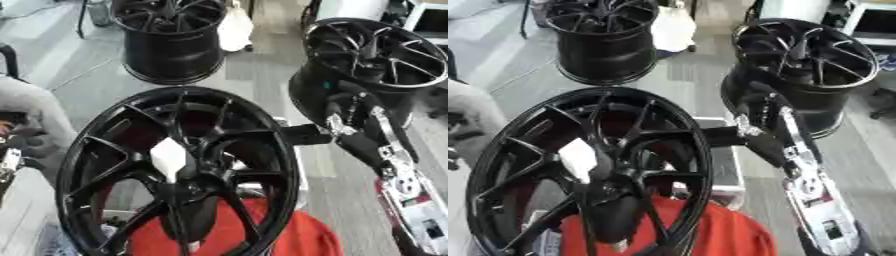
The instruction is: Pull the pin out of the wheel hub.
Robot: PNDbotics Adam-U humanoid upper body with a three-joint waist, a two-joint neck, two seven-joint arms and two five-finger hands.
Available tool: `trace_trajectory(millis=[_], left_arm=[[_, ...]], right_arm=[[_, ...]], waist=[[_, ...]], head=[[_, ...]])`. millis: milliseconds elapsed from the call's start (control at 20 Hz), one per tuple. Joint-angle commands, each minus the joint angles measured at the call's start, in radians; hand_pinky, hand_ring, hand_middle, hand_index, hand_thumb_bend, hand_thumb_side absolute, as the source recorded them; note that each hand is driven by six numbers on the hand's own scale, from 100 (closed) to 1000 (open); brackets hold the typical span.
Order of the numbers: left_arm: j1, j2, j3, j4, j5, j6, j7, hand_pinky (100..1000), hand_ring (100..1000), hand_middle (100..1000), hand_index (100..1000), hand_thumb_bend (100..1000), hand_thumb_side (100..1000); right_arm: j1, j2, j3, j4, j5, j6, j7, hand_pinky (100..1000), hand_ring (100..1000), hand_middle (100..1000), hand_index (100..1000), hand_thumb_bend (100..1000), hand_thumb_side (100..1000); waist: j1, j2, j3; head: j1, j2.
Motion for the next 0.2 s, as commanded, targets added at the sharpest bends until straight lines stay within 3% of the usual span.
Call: trace_trajectory(millis=[50, 200], left_arm=[[-0.012, 0.009, 0.001, -0.020, 0.004, -0.004, -0.001, 532, 597, 619, 790, 100, 720], [-0.012, 0.009, 0.003, -0.020, 0.004, -0.004, 0.001, 532, 598, 619, 790, 100, 719]], right_arm=[[-0.010, -0.010, -0.003, -0.011, 0.000, 0.000, 0.003, 648, 629, 691, 902, 100, 316], [-0.009, -0.010, -0.003, -0.011, 0.001, 0.001, 0.006, 648, 629, 691, 902, 100, 318]], waist=[[0.006, -0.009, 0.000], [0.007, -0.010, -0.002]], head=[[0.001, -0.005], [0.000, -0.007]])
